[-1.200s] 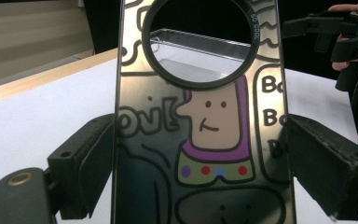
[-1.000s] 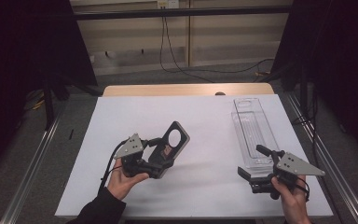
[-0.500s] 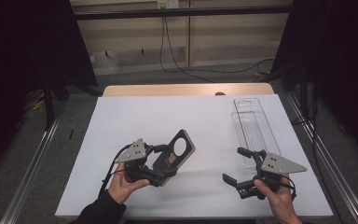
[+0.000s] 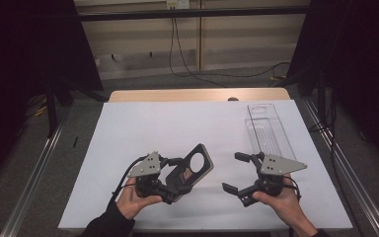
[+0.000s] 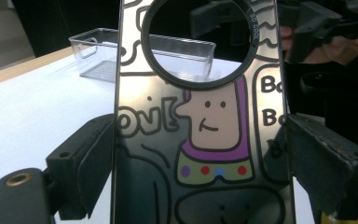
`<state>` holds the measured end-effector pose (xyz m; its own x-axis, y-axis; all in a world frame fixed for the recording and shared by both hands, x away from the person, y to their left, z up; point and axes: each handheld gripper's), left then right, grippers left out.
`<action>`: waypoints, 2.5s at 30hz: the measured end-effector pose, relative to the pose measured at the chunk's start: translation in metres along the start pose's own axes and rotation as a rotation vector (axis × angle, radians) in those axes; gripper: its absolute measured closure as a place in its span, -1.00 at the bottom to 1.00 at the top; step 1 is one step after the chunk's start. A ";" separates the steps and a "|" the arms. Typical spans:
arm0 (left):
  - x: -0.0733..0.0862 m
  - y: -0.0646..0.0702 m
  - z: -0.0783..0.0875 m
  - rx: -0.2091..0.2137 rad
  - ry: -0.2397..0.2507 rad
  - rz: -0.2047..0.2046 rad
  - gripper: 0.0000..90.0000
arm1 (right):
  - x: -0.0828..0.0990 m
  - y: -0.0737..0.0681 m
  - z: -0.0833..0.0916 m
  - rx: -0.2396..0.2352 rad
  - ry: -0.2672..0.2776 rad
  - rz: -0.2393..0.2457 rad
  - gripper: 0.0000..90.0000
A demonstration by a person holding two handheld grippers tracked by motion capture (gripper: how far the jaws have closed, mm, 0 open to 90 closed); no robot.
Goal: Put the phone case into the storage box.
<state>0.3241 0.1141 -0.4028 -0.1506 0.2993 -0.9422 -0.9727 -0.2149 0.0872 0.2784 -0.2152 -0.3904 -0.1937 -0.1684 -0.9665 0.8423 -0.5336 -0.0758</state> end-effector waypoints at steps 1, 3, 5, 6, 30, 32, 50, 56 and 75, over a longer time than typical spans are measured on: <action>0.000 0.001 0.000 0.002 0.002 -0.002 -0.73 | -0.002 0.000 -0.003 -0.009 0.001 0.003 -0.99; -0.001 0.001 0.001 0.005 0.000 -0.008 -0.73 | -0.004 0.000 -0.008 -0.017 0.003 0.007 -1.00; 0.000 0.002 0.000 0.013 -0.005 -0.016 -0.73 | -0.005 -0.001 -0.012 -0.024 0.002 0.009 -1.00; 0.000 0.002 0.000 0.015 -0.007 -0.016 -0.73 | -0.005 -0.001 -0.013 -0.032 0.001 0.009 -1.00; -0.007 0.007 -0.016 0.083 -0.021 -0.030 -0.73 | -0.025 0.016 -0.019 -0.253 -0.085 0.001 -1.00; -0.009 0.007 -0.017 0.089 -0.017 -0.034 -0.73 | -0.027 0.019 -0.019 -0.274 -0.099 -0.002 -1.00; -0.011 0.005 -0.026 0.146 -0.060 -0.063 -0.73 | -0.038 0.027 -0.031 -0.386 -0.125 0.075 -1.00; -0.010 0.006 -0.029 0.166 -0.072 -0.070 -0.73 | -0.035 0.027 -0.034 -0.401 -0.155 0.099 -1.00; -0.008 0.007 -0.031 0.185 -0.094 -0.066 -0.73 | -0.031 0.025 -0.040 -0.484 -0.182 0.137 -0.78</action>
<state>0.3236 0.0811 -0.4048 -0.0925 0.3947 -0.9141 -0.9956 -0.0202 0.0920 0.3254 -0.1903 -0.3721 -0.1134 -0.3741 -0.9204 0.9934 -0.0608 -0.0977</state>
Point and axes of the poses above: each handheld gripper's, and its own axes: z roughly backward along the jaws, x roughly out of its underside, y roughly to its right, and after that the axes turned 2 degrees about -y, right-handed
